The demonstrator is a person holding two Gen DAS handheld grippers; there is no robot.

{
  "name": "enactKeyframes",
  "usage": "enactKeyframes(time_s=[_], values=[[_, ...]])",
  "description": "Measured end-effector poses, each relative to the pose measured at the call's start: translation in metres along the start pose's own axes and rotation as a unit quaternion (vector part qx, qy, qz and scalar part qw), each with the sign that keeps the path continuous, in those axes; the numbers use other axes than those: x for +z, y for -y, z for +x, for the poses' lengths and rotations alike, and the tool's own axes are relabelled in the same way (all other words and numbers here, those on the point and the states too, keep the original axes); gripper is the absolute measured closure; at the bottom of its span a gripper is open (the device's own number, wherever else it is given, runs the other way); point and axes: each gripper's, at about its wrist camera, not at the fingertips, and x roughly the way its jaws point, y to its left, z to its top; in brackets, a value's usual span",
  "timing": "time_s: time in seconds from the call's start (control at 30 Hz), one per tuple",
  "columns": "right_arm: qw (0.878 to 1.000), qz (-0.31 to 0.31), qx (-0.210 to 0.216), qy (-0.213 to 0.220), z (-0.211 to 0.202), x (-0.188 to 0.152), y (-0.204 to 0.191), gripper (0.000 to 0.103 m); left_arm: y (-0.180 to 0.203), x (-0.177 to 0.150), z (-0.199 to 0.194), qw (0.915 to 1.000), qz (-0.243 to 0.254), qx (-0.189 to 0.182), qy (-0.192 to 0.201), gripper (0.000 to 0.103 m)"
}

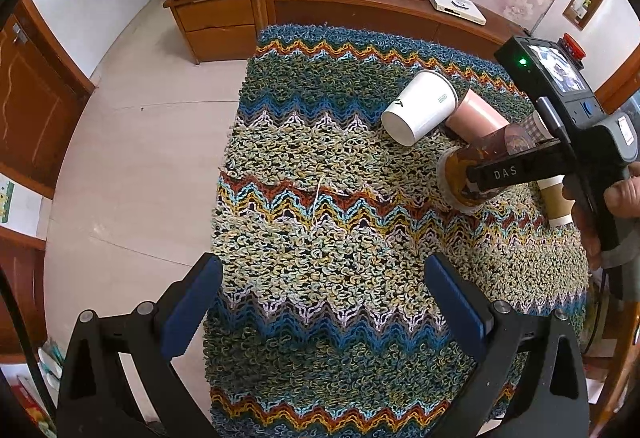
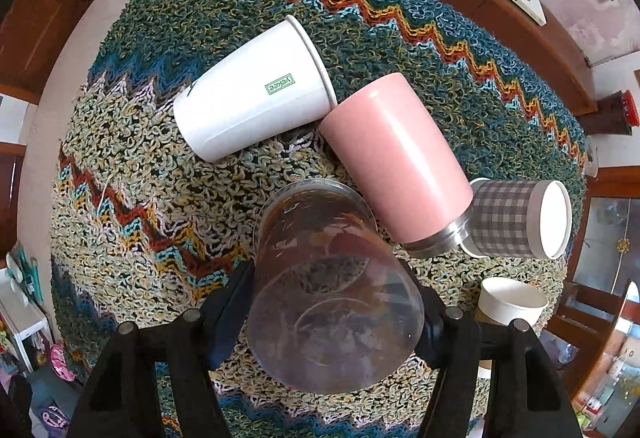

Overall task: Flip cup upright
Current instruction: 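Close the right gripper around the body of the printed cup, then rotate the cup rim-up with the right gripper, set it down, open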

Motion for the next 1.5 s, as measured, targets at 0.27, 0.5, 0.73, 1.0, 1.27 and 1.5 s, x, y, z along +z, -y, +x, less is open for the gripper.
enactKeyframes(time_s=[0.27,0.5,0.73,1.0,1.27,1.5], values=[[0.997,0.049,0.024,0.061,-0.023,-0.027,0.011,0.034,0.008,0.0,-0.005,0.9999,0.009,-0.005,0.008,0.002],[0.983,0.078,0.033,0.162,-0.057,-0.071,0.014,0.034,0.019,-0.002,-0.012,0.9993,0.028,-0.015,0.018,0.002],[0.962,0.122,0.028,0.241,-0.053,-0.116,0.009,0.035,0.028,-0.011,-0.019,0.9983,0.043,-0.02,0.035,0.002],[0.939,0.172,0.019,0.297,-0.026,-0.183,0.01,0.034,0.039,-0.029,-0.022,0.9973,0.053,-0.013,0.049,0.002],[0.933,0.18,0.029,0.311,-0.003,-0.238,-0.003,0.034,0.063,-0.059,-0.021,0.9969,0.058,-0.003,0.053,0.002],[0.941,0.146,0.048,0.303,0.015,-0.271,-0.018,0.032,0.084,-0.087,-0.018,0.9975,0.048,0.003,0.051,0.002]])
